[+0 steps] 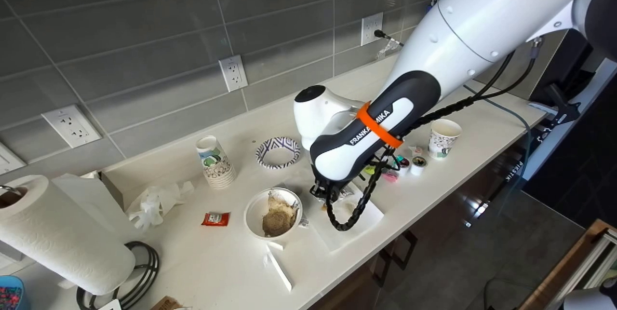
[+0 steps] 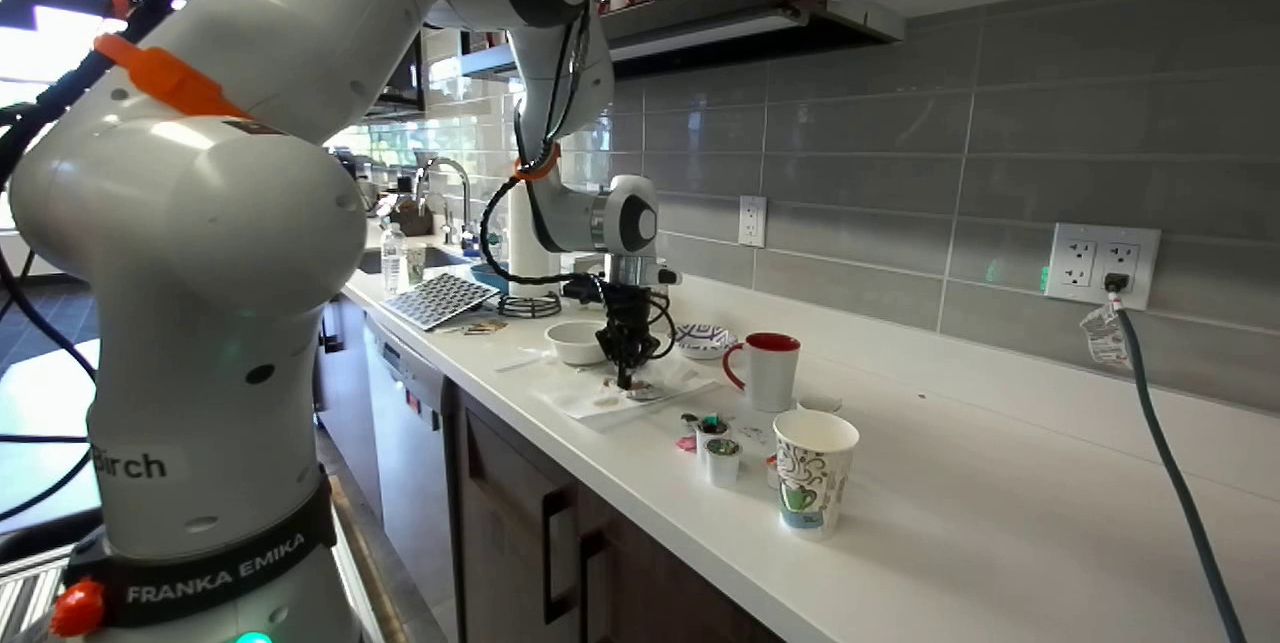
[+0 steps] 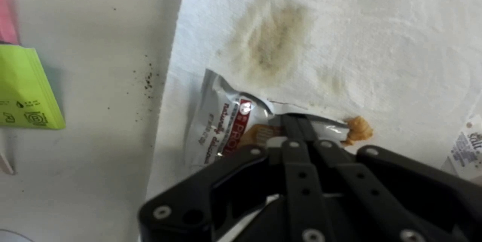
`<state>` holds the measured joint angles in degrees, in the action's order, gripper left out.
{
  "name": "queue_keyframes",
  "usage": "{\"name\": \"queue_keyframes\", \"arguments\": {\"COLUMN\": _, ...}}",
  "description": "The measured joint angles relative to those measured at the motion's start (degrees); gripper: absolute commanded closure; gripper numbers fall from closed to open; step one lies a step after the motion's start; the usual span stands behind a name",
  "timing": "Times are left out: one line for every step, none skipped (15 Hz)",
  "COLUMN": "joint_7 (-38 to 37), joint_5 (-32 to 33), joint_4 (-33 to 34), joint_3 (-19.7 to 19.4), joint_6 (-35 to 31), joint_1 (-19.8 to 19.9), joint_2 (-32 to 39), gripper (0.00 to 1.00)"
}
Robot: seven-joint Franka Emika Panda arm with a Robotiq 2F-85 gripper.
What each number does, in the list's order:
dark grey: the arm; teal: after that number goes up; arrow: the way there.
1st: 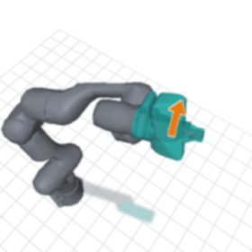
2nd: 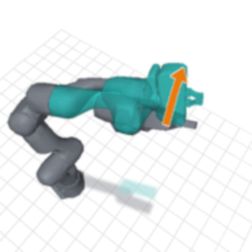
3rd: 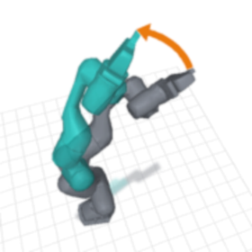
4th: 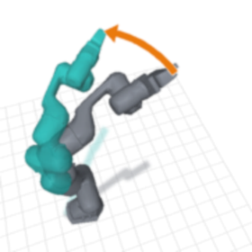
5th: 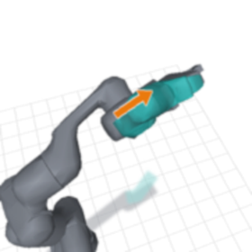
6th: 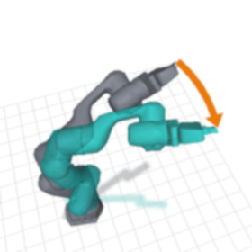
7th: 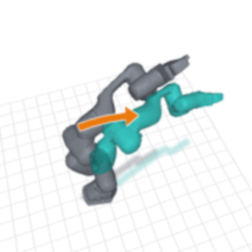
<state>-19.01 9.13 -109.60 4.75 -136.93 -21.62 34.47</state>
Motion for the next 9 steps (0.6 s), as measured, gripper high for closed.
{"name": "queue_keyframes", "arguments": {"joint_7": -0.14, "joint_5": 0.37, "joint_4": -0.21, "joint_3": -0.15, "joint_6": -0.74, "joint_1": -0.07, "joint_2": -0.35, "gripper": 1.00}}
{"name": "queue_keyframes", "arguments": {"joint_7": -0.21, "joint_5": 0.66, "joint_4": -0.42, "joint_3": -0.29, "joint_6": -1.48, "joint_1": -0.14, "joint_2": -0.71, "gripper": 1.00}}
{"name": "queue_keyframes", "arguments": {"joint_7": -0.27, "joint_5": 0.93, "joint_4": -0.68, "joint_3": -0.41, "joint_6": -2.34, "joint_1": -0.18, "joint_2": -1.10, "gripper": 1.00}}
{"name": "queue_keyframes", "arguments": {"joint_7": -0.31, "joint_5": 1.12, "joint_4": -0.98, "joint_3": -0.45, "joint_6": -3.30, "joint_1": -0.18, "joint_2": -1.49, "gripper": 0.74}}
{"name": "queue_keyframes", "arguments": {"joint_7": -0.32, "joint_5": 1.19, "joint_4": -1.41, "joint_3": -0.47, "joint_6": -4.26, "joint_1": -0.18, "joint_2": -1.92, "gripper": 0.73}}
{"name": "queue_keyframes", "arguments": {"joint_7": -0.32, "joint_5": 1.20, "joint_4": -1.89, "joint_3": -0.47, "joint_6": -5.28, "joint_1": -0.18, "joint_2": -2.30, "gripper": 0.68}}
{"name": "queue_keyframes", "arguments": {"joint_7": -0.32, "joint_5": 1.20, "joint_4": -2.34, "joint_3": -0.47, "joint_6": -6.19, "joint_1": -0.18, "joint_2": -2.65, "gripper": 0.60}}
{"name": "queue_keyframes", "arguments": {"joint_7": -0.32, "joint_5": 1.19, "joint_4": -2.84, "joint_3": -0.44, "joint_6": -7.16, "joint_1": -0.18, "joint_2": -3.05, "gripper": 0.53}}
{"name": "queue_keyframes", "arguments": {"joint_7": -0.32, "joint_5": 1.19, "joint_4": -3.40, "joint_3": -0.41, "joint_6": -8.05, "joint_1": -0.18, "joint_2": -3.47, "gripper": 0.44}}
